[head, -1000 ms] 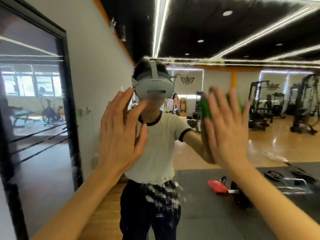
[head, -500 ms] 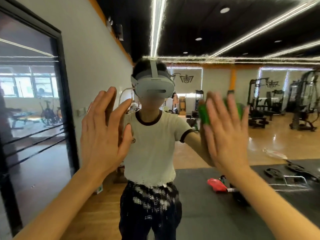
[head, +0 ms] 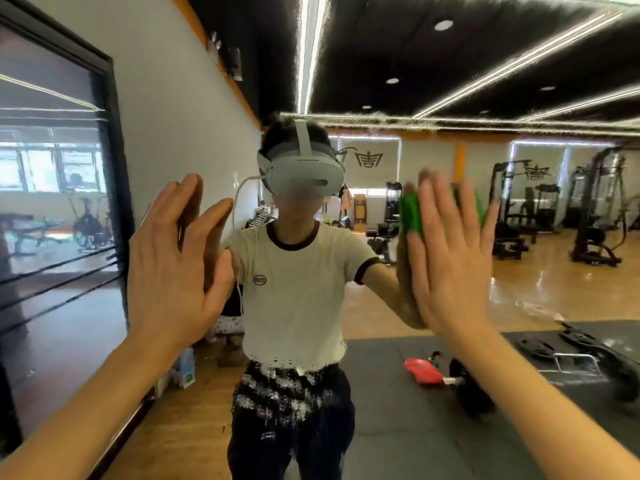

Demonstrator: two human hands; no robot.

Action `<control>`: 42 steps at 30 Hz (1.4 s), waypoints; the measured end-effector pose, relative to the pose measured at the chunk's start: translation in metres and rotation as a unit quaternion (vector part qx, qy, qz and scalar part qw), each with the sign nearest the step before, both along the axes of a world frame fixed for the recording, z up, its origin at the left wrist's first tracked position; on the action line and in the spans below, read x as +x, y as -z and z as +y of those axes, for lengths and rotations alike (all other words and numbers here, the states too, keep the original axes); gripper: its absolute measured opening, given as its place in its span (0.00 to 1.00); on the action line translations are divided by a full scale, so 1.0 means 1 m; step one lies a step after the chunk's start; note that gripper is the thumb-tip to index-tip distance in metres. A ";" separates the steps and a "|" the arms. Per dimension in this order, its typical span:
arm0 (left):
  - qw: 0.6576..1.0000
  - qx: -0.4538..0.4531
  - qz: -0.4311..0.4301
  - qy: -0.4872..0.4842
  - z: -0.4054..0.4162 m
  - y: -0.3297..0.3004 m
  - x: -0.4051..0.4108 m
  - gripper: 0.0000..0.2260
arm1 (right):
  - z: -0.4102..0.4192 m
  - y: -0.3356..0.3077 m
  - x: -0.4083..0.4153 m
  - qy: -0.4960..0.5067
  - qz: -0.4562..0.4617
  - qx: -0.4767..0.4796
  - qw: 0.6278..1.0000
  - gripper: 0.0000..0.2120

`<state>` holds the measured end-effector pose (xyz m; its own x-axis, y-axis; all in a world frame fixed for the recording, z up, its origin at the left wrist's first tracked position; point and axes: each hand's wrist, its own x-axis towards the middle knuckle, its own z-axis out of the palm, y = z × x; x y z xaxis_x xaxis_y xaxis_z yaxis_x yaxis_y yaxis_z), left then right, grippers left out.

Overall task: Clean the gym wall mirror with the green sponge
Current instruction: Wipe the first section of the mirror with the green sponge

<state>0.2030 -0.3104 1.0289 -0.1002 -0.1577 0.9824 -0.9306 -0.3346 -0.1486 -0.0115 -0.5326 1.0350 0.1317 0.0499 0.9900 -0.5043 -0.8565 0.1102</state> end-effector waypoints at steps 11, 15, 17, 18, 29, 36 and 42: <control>1.000 0.015 -0.004 0.028 -0.010 -0.006 -0.028 0.21 | -0.011 0.052 -0.018 0.028 0.067 -0.031 0.997 0.25; 0.999 0.026 0.004 0.033 -0.030 -0.015 -0.039 0.22 | -0.018 -0.055 -0.015 -0.006 -0.047 0.028 0.998 0.25; 0.999 0.027 0.006 0.027 -0.035 -0.016 -0.040 0.22 | -0.019 -0.058 -0.015 -0.006 -0.063 0.042 0.997 0.25; 0.999 0.025 0.003 0.023 -0.036 -0.016 -0.040 0.22 | -0.019 -0.040 -0.016 -0.003 -0.058 0.046 0.997 0.26; 1.000 0.008 -0.004 0.012 -0.039 -0.013 -0.040 0.22 | 0.016 -0.024 0.015 -0.032 -0.118 0.089 0.989 0.26; 1.000 0.008 -0.007 0.006 -0.039 -0.012 -0.039 0.22 | 0.028 -0.081 0.035 0.028 0.021 -0.086 0.996 0.27; 1.000 0.006 -0.013 0.007 -0.041 -0.013 -0.039 0.22 | -0.002 -0.073 0.007 0.014 -0.199 0.147 0.969 0.26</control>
